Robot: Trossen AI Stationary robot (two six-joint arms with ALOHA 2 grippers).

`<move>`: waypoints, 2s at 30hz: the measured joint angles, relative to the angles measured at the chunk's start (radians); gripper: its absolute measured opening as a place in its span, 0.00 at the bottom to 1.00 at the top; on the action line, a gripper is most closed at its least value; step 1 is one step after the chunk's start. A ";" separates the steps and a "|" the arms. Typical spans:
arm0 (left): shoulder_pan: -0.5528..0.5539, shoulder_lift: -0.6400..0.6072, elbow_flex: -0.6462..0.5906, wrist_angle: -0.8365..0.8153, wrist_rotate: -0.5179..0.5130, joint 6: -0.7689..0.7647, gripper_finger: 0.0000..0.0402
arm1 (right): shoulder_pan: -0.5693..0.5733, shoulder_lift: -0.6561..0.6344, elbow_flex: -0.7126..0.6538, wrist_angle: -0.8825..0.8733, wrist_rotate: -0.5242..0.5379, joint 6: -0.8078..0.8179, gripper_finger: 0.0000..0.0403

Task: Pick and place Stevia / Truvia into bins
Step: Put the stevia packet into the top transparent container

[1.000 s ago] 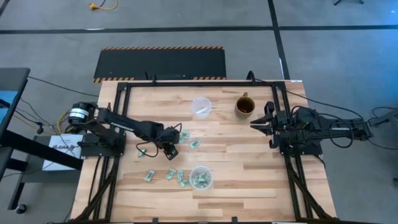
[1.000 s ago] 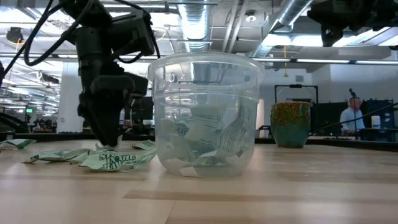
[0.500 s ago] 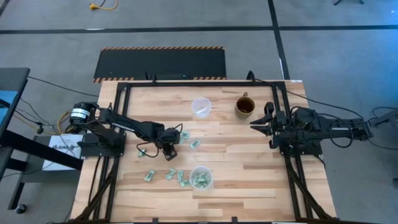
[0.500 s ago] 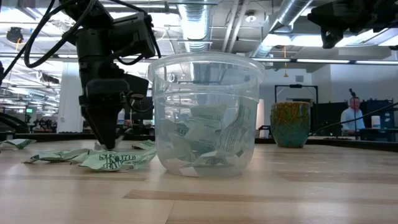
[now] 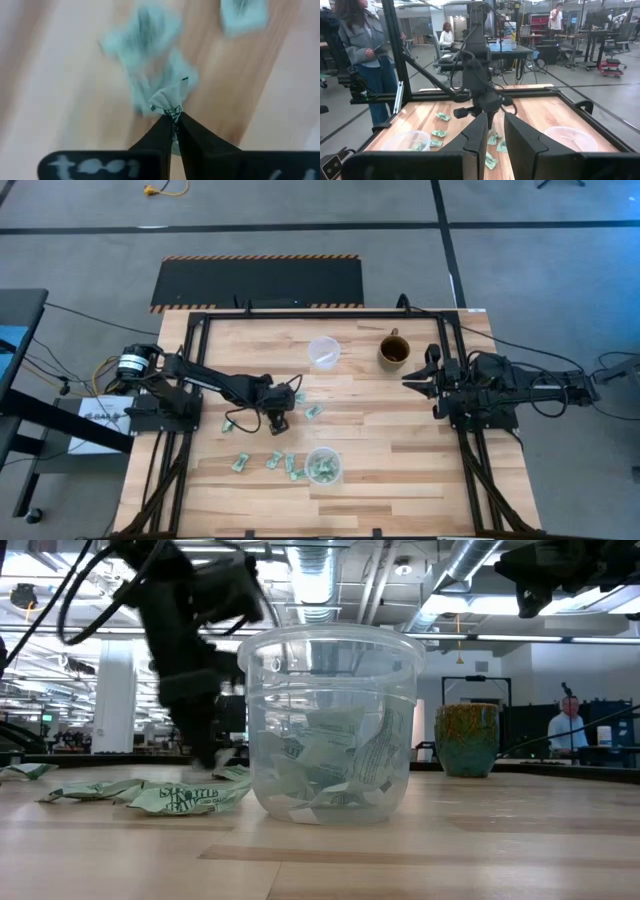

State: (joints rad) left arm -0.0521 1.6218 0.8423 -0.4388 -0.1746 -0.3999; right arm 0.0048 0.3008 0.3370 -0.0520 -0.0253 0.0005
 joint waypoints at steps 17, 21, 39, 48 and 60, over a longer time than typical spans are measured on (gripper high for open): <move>0.209 -0.005 0.470 -0.024 -0.218 0.466 0.00 | 0.000 0.000 0.000 0.000 0.000 0.000 0.15; 0.362 0.002 0.508 0.010 0.043 0.481 0.00 | 0.000 0.000 0.000 0.000 0.000 0.000 0.15; 0.509 0.288 0.600 0.034 0.347 0.437 0.03 | 0.000 0.000 0.000 0.000 0.000 0.000 0.15; 0.492 0.295 0.609 0.022 0.364 0.471 0.20 | 0.000 0.000 0.000 0.000 0.000 0.000 0.15; 0.508 0.289 0.691 -0.321 0.581 0.494 0.42 | 0.000 0.000 0.000 0.000 0.000 0.000 0.15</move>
State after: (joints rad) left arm 0.4557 1.9108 1.5333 -0.7595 0.4069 0.0944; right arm 0.0051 0.3005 0.3370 -0.0521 -0.0251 0.0006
